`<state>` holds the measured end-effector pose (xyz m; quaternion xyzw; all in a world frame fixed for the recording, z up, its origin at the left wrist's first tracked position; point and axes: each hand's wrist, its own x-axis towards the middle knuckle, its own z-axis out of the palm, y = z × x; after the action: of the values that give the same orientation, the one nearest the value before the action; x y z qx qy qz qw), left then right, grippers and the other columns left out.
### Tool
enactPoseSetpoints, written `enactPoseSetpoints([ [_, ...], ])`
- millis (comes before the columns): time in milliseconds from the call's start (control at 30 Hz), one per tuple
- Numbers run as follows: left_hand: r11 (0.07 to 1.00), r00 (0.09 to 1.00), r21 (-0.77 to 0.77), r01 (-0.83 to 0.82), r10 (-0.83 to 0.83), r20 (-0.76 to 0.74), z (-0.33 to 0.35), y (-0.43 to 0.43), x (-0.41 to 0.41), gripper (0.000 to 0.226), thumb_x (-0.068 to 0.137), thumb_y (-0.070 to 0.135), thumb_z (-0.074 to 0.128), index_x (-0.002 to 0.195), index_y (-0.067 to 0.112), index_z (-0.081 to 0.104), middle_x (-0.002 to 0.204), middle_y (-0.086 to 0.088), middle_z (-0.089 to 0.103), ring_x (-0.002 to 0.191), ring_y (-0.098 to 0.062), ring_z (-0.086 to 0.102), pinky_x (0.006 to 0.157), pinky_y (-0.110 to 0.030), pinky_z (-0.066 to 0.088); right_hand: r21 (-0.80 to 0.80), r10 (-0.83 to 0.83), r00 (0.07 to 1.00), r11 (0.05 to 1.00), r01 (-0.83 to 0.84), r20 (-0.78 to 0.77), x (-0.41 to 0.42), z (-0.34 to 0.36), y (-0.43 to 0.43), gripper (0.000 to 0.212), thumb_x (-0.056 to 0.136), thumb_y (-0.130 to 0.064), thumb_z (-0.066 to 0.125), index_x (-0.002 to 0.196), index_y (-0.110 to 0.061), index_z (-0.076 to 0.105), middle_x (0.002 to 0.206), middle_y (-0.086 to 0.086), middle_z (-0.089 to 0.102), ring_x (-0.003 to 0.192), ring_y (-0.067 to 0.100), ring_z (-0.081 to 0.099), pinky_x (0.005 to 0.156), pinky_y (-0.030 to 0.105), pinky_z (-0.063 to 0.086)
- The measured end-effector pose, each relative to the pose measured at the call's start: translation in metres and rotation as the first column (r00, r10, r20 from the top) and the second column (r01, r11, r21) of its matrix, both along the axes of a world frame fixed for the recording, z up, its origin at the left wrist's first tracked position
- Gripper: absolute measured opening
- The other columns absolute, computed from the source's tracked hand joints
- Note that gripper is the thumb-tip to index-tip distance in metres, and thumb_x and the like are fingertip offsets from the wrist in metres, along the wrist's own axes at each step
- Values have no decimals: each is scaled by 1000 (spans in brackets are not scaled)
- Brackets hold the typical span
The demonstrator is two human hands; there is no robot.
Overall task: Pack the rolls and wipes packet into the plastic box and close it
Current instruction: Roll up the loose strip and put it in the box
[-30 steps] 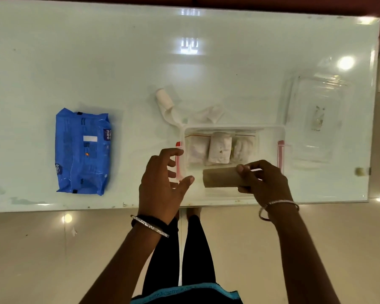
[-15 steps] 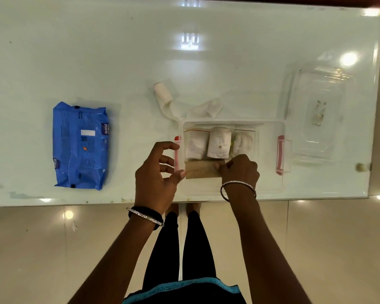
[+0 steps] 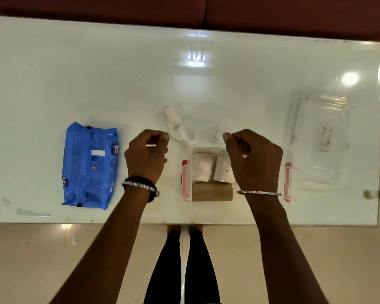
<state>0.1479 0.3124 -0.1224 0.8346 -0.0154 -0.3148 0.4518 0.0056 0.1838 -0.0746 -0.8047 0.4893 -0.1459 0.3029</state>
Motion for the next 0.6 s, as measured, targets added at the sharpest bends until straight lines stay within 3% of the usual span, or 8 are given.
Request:
enactPoseSetpoints([
  [67, 997, 999, 60, 43, -44, 8, -15, -17, 23, 12, 88, 30, 64, 95, 20, 67, 90, -1, 69, 81, -23, 70, 70, -46, 61, -1, -4, 999, 1000, 4, 49, 19, -6, -9, 22, 91, -28, 65, 75, -14, 70, 69, -6, 71, 65, 9, 66, 64, 30, 55],
  [133, 968, 972, 166, 188, -207, 110, -30, -29, 43, 23, 89, 29, 63, 109, 18, 66, 101, -5, 69, 89, -25, 68, 79, -43, 58, 40, 10, 999, 999, -11, 38, 38, -16, -18, 16, 90, -25, 64, 80, -14, 71, 75, -6, 73, 72, 11, 68, 69, 35, 56],
  [200, 900, 894, 261, 349, -403, 195, -38, -38, 62, 32, 90, 29, 62, 121, 21, 63, 108, -9, 65, 93, -26, 65, 85, -39, 54, 130, 66, 997, 990, -61, -34, 57, -29, -27, 14, 89, -25, 64, 93, -15, 72, 85, -4, 75, 84, 15, 70, 78, 37, 55],
  [300, 798, 785, 283, 531, -590, 191, -44, -49, 87, 45, 86, 28, 68, 129, 31, 57, 114, -8, 58, 90, -23, 62, 87, -35, 50, 265, 182, 972, 954, -138, -150, 79, -48, -31, 26, 89, -28, 66, 110, -14, 70, 96, 0, 76, 99, 18, 67, 87, 31, 50],
  [433, 656, 645, 279, 702, -751, 142, -48, -58, 103, 47, 79, 23, 76, 124, 29, 63, 111, -2, 47, 84, -14, 52, 80, -23, 42, 369, 245, 950, 915, -162, -192, 102, -65, -28, 30, 88, -30, 67, 113, -14, 69, 104, 3, 74, 105, 22, 65, 93, 32, 47],
  [600, 608, 589, 316, 728, -791, 164, -55, -57, 106, 30, 75, 24, 80, 103, 25, 70, 112, -2, 49, 88, -19, 54, 77, -31, 48, 449, 308, 907, 880, -157, -287, 113, -78, -24, 35, 89, -34, 65, 120, -17, 63, 113, 1, 70, 113, 22, 60, 92, 31, 44],
])
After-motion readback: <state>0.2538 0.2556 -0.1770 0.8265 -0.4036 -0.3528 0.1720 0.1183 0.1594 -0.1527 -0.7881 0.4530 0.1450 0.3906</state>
